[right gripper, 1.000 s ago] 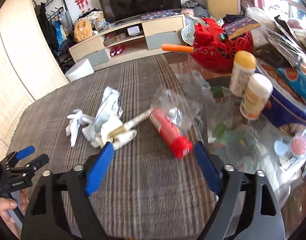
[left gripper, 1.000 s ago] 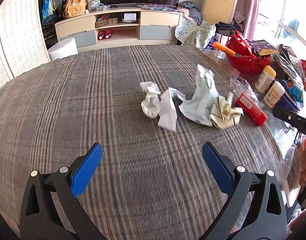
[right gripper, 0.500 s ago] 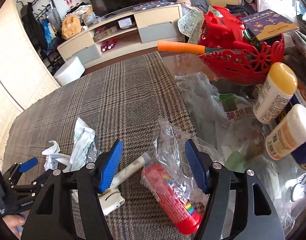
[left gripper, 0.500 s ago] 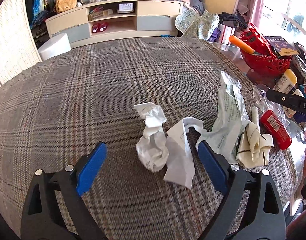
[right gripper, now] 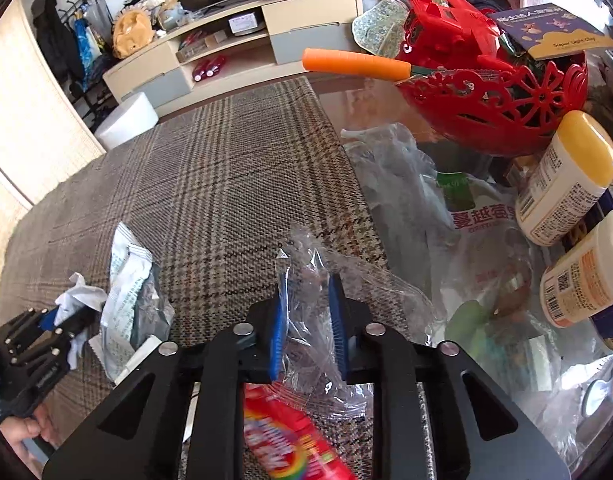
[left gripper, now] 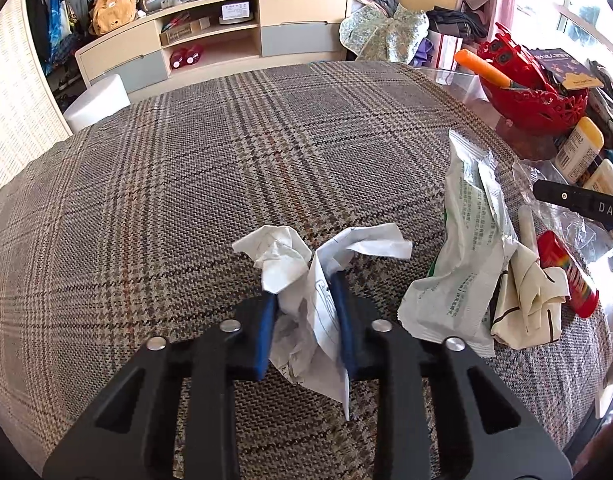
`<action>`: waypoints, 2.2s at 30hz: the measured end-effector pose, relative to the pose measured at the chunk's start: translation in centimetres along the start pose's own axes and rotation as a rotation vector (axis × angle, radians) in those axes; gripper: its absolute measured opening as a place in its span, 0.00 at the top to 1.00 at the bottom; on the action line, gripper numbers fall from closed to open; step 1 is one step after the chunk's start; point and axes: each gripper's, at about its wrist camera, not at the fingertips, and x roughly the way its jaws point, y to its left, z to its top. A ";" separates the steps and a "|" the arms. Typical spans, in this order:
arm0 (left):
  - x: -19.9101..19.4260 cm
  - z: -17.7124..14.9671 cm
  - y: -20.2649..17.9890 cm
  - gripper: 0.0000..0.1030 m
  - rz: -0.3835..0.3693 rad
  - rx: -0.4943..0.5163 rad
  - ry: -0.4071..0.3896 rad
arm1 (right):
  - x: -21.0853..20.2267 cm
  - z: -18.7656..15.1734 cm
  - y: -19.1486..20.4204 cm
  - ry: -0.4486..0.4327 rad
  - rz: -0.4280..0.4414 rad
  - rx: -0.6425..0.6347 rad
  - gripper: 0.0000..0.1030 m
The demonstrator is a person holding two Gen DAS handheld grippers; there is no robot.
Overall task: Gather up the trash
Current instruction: 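Grasp the clear plastic bag with the right gripper while the left grasps white tissue, then lower both grippers over the black bin and open them to drop the trash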
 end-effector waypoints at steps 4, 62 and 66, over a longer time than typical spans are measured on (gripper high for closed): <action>-0.9 -0.3 0.3 0.89 0.001 -0.002 0.004 | -1.3 -0.2 0.2 -0.021 0.012 -0.008 0.88; -11.0 -35.4 -8.9 0.89 -0.190 -0.144 0.131 | -11.1 -34.8 3.9 0.135 0.258 -0.052 0.89; -8.4 -36.0 -8.9 0.88 -0.209 -0.149 0.189 | -8.7 -35.2 4.5 0.184 0.253 -0.042 0.88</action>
